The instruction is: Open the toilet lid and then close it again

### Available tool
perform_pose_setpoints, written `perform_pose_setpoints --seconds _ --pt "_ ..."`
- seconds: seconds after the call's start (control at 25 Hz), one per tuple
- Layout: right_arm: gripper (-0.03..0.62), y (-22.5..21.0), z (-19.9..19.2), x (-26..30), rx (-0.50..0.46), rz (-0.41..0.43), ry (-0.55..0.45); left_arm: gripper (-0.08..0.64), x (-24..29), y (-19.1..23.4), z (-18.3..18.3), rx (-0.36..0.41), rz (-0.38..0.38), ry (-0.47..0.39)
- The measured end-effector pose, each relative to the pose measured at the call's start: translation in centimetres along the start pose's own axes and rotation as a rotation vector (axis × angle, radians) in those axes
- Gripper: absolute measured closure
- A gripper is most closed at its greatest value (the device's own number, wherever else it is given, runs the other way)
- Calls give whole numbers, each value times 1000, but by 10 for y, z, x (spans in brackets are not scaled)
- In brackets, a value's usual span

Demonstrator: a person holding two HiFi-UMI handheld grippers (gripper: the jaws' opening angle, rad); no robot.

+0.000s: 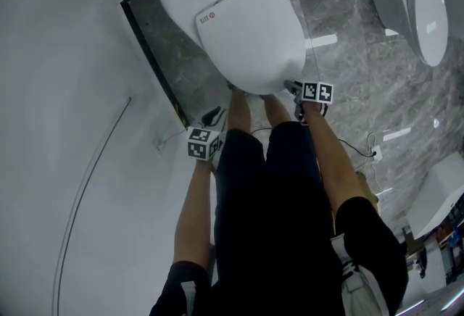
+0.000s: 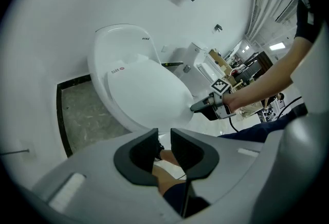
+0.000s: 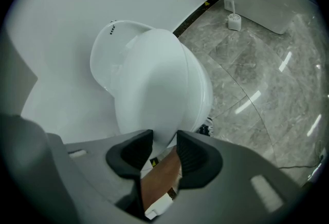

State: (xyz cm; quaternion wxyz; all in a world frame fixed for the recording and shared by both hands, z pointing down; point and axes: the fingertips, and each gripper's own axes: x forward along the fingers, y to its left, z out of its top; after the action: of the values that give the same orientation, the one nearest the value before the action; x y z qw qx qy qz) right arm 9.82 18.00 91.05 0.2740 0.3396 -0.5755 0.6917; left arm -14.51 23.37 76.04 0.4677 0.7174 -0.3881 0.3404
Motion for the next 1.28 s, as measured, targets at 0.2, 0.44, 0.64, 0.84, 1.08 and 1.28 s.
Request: perform_pose_setpoints --seconds 0.2,0.44,0.64,0.84,1.08,1.28 --pt "442 -20 3 20 6 -59 0 476 6 7 0 6 -10 3" --pt "445 -32 2 36 41 -118 -5 476 14 8 -8 18 -36 20" --pt "449 -42 2 47 83 -182 -6 476 24 4 -14 26 -65 45" --pt "448 -46 2 51 80 -182 25 476 25 4 -13 24 -75 50" --pt "448 -44 3 48 64 -175 47 476 28 7 -14 35 -82 67" --pt "448 -20 0 28 5 -188 71 476 39 5 -8 25 -92 54"
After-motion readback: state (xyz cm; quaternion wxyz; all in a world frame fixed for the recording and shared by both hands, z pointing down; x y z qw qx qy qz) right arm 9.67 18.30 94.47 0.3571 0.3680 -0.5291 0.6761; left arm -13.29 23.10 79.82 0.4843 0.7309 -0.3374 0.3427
